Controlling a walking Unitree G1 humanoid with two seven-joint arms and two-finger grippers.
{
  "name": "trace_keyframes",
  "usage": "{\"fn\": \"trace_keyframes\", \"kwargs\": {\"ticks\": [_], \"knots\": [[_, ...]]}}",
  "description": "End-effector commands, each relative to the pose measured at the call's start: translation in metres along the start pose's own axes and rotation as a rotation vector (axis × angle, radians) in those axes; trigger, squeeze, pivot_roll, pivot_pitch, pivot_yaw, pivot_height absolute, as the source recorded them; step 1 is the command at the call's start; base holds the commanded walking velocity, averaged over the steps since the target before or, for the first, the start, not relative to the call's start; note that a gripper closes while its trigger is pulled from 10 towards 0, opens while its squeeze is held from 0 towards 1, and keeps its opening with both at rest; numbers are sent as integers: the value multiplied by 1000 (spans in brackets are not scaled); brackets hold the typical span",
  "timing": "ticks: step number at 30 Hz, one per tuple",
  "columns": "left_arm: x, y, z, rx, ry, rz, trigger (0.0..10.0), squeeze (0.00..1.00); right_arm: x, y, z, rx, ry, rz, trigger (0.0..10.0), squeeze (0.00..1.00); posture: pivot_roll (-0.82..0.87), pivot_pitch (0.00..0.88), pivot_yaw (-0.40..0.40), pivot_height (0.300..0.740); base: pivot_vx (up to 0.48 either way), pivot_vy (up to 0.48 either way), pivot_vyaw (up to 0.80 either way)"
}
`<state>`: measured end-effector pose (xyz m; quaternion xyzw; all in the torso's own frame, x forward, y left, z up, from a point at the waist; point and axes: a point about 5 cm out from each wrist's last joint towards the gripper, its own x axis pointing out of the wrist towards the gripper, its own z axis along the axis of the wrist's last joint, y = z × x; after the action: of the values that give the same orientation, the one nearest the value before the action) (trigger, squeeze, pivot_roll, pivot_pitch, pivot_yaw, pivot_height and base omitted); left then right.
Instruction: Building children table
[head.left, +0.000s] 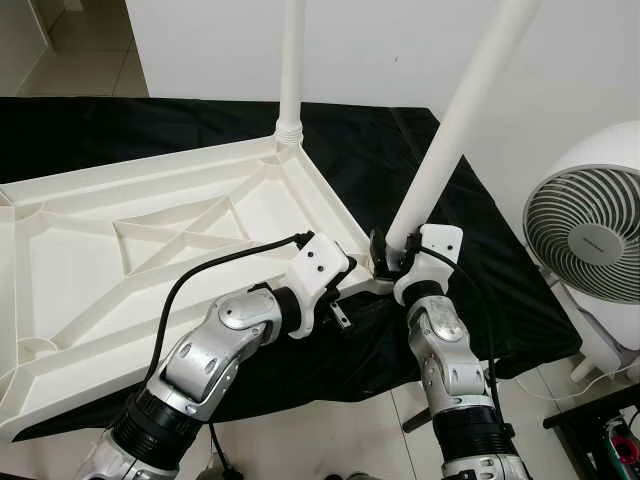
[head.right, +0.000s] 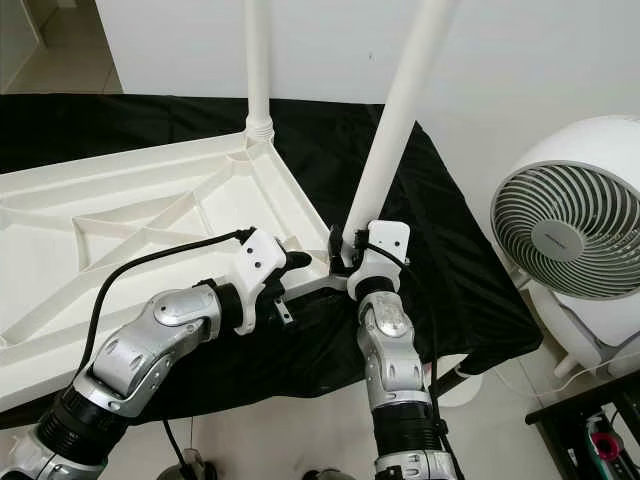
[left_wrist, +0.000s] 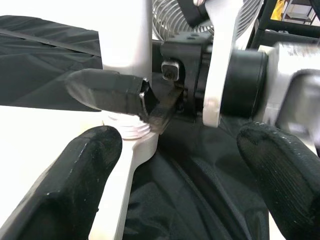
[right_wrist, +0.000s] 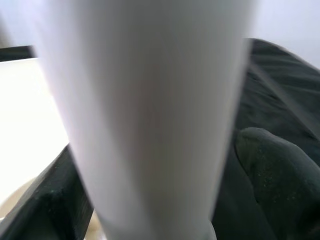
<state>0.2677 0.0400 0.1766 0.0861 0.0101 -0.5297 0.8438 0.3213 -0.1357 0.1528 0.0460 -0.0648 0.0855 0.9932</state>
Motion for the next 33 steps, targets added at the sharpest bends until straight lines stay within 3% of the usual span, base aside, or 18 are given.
{"fn": "trace_keyframes", "kwargs": {"ticks": [1,6,12,27,28,29,30,31,32,33], "knots": [[1,-5,0,11,1,-54,10000,0,2,-4,2,6,6,51,10000,0,85,53,-83,740,0,0,0],[2,-4,1,11,0,-55,10000,0,6,-20,4,-158,67,330,10000,0,80,58,-80,740,0,0,0],[2,-4,2,11,-2,-53,10000,0,9,-26,2,-208,107,442,10000,0,83,65,-81,740,0,0,0],[0,-2,2,9,0,-36,10000,0,23,-21,-3,-238,135,556,10000,0,104,80,-77,740,0,0,0],[-1,-2,3,9,1,-35,10000,0,24,-20,-4,-227,138,556,7961,0,105,81,-76,740,0,0,0],[-1,-2,3,9,1,-35,10000,0,24,-20,-4,-227,138,556,7961,0,105,81,-76,740,0,0,0],[-1,-2,2,10,2,-34,10000,0,24,-21,-7,-222,144,554,1961,0,109,82,-72,740,0,0,0],[-1,-2,2,10,2,-34,10000,0,24,-21,-7,-222,144,554,1961,0,109,82,-72,740,0,0,0],[-2,-2,2,10,3,-34,10000,0,23,-22,-9,-207,149,556,0,0,110,85,-72,740,0,0,0],[-2,-2,2,10,5,-35,10000,0,22,-22,-12,-192,153,559,0,0,108,86,-70,740,0,0,0]]}}
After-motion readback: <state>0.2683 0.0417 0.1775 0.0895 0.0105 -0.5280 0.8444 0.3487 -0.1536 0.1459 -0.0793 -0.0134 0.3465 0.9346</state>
